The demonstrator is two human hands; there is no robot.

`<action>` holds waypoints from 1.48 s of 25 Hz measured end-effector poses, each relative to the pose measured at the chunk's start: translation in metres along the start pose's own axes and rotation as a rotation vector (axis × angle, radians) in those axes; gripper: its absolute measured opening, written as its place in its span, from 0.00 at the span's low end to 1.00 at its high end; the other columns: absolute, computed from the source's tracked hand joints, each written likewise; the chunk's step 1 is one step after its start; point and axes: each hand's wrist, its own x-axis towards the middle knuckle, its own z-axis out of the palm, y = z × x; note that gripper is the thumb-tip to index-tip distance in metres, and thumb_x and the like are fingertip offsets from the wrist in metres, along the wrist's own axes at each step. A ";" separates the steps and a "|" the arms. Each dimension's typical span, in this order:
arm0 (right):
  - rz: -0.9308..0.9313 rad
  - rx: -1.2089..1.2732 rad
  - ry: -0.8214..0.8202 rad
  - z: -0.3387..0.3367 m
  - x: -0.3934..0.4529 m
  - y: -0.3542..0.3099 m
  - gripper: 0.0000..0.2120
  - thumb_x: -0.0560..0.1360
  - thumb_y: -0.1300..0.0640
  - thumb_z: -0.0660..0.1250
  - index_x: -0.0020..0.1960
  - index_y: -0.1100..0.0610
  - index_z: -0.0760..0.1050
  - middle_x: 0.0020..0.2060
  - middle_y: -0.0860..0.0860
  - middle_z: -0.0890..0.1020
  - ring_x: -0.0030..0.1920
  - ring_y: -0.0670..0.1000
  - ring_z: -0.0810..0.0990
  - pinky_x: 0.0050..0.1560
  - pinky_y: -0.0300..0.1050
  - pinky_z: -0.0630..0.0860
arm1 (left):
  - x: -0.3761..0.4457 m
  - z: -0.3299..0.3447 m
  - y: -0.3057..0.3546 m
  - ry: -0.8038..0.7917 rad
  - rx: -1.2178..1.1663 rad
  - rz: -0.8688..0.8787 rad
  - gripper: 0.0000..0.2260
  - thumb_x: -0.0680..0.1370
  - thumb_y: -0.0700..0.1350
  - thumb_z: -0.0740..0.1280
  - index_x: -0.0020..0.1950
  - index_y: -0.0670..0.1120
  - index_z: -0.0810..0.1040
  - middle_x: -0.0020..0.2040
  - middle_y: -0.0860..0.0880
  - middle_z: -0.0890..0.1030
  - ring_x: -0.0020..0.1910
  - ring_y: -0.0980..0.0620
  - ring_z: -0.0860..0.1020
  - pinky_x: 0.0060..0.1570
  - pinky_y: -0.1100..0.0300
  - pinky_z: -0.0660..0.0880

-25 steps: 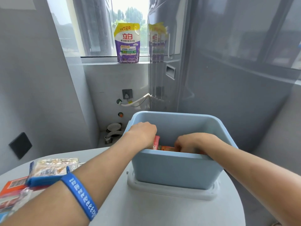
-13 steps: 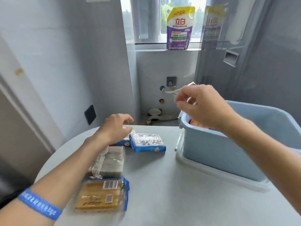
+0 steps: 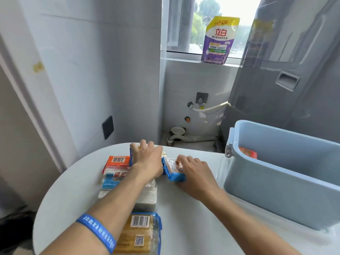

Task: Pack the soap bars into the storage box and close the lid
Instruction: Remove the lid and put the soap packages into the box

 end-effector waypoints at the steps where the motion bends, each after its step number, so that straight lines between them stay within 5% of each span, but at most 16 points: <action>1: -0.010 -0.045 0.042 -0.001 0.001 -0.003 0.23 0.69 0.50 0.67 0.63 0.53 0.67 0.56 0.52 0.79 0.54 0.58 0.76 0.50 0.51 0.68 | 0.000 0.000 -0.001 -0.017 -0.010 -0.017 0.23 0.66 0.46 0.67 0.61 0.52 0.72 0.60 0.47 0.74 0.61 0.42 0.67 0.55 0.43 0.64; 4: 0.022 0.213 0.135 -0.015 -0.007 -0.006 0.10 0.72 0.50 0.64 0.50 0.54 0.71 0.44 0.54 0.83 0.44 0.59 0.78 0.39 0.50 0.67 | -0.003 -0.001 -0.002 -0.057 -0.030 -0.068 0.25 0.66 0.48 0.69 0.62 0.51 0.71 0.61 0.46 0.74 0.61 0.42 0.67 0.56 0.43 0.66; 8: 0.236 1.197 0.078 -0.061 -0.038 0.000 0.04 0.73 0.55 0.71 0.46 0.54 0.80 0.41 0.52 0.87 0.42 0.52 0.85 0.43 0.51 0.84 | -0.012 -0.022 -0.009 0.197 -0.239 -0.137 0.25 0.62 0.62 0.69 0.54 0.52 0.74 0.51 0.49 0.79 0.52 0.45 0.76 0.47 0.51 0.67; 11: 0.315 1.714 -0.008 -0.103 -0.062 0.015 0.09 0.72 0.60 0.73 0.52 0.57 0.82 0.46 0.55 0.88 0.46 0.55 0.87 0.43 0.50 0.84 | -0.017 -0.067 -0.012 0.238 -1.089 -0.278 0.22 0.61 0.63 0.69 0.48 0.50 0.79 0.43 0.49 0.82 0.36 0.53 0.81 0.31 0.63 0.72; 13: 0.419 1.919 0.004 -0.131 -0.077 0.033 0.12 0.70 0.59 0.73 0.53 0.61 0.81 0.45 0.57 0.87 0.42 0.57 0.87 0.38 0.51 0.84 | -0.025 -0.095 0.001 -0.041 -1.831 -0.229 0.23 0.65 0.60 0.70 0.52 0.46 0.82 0.43 0.45 0.83 0.34 0.50 0.81 0.31 0.60 0.76; 16: 0.587 1.956 0.096 -0.165 -0.096 0.072 0.11 0.72 0.57 0.71 0.53 0.60 0.81 0.40 0.56 0.87 0.33 0.55 0.86 0.28 0.45 0.81 | -0.041 -0.124 0.038 -0.408 -2.204 0.001 0.20 0.73 0.54 0.69 0.58 0.42 0.80 0.44 0.40 0.83 0.39 0.44 0.82 0.35 0.52 0.80; 20: 0.690 1.748 0.354 -0.200 -0.120 0.149 0.10 0.71 0.61 0.71 0.52 0.61 0.80 0.42 0.58 0.88 0.36 0.56 0.87 0.29 0.50 0.82 | -0.052 -0.154 0.116 -0.527 -2.193 0.133 0.13 0.73 0.46 0.68 0.53 0.40 0.82 0.47 0.37 0.85 0.39 0.43 0.84 0.36 0.52 0.81; 23: 0.732 1.036 0.449 -0.196 -0.125 0.202 0.18 0.68 0.59 0.76 0.55 0.56 0.75 0.45 0.53 0.86 0.40 0.53 0.86 0.39 0.50 0.82 | -0.040 -0.174 0.174 -0.396 -2.014 0.160 0.14 0.71 0.48 0.71 0.54 0.43 0.81 0.47 0.40 0.86 0.39 0.44 0.85 0.33 0.52 0.82; 25: 0.746 0.648 0.335 -0.180 -0.120 0.222 0.24 0.68 0.54 0.76 0.59 0.51 0.68 0.44 0.50 0.82 0.43 0.53 0.83 0.43 0.50 0.81 | -0.025 -0.178 0.208 -0.308 -1.797 0.156 0.17 0.70 0.49 0.73 0.55 0.44 0.80 0.49 0.41 0.86 0.43 0.43 0.85 0.41 0.48 0.83; 29: 0.745 0.507 0.060 -0.146 -0.104 0.243 0.26 0.72 0.53 0.70 0.65 0.55 0.62 0.45 0.54 0.79 0.42 0.55 0.81 0.28 0.46 0.78 | 0.002 -0.153 0.247 -0.378 -1.207 0.149 0.24 0.68 0.47 0.77 0.58 0.39 0.74 0.54 0.41 0.82 0.50 0.41 0.82 0.53 0.45 0.80; 33: 0.673 0.515 -0.066 -0.137 -0.100 0.252 0.32 0.72 0.53 0.73 0.69 0.57 0.61 0.51 0.54 0.77 0.49 0.56 0.78 0.41 0.49 0.76 | 0.015 -0.134 0.253 -0.448 -1.043 0.170 0.24 0.72 0.48 0.75 0.61 0.38 0.71 0.57 0.39 0.81 0.53 0.39 0.81 0.53 0.46 0.79; 35: 0.617 0.288 -0.096 -0.134 -0.102 0.252 0.26 0.73 0.56 0.71 0.66 0.58 0.63 0.53 0.56 0.78 0.49 0.59 0.78 0.44 0.52 0.77 | 0.016 -0.129 0.254 -0.503 -0.914 0.243 0.19 0.74 0.47 0.73 0.58 0.39 0.75 0.54 0.40 0.82 0.51 0.40 0.83 0.51 0.46 0.80; 37: 0.513 -0.064 -0.102 -0.131 -0.102 0.250 0.20 0.74 0.60 0.67 0.64 0.58 0.66 0.55 0.58 0.77 0.52 0.61 0.78 0.44 0.53 0.76 | 0.011 -0.129 0.258 -0.364 -0.546 0.404 0.13 0.73 0.46 0.72 0.55 0.42 0.78 0.51 0.43 0.82 0.46 0.44 0.82 0.42 0.51 0.79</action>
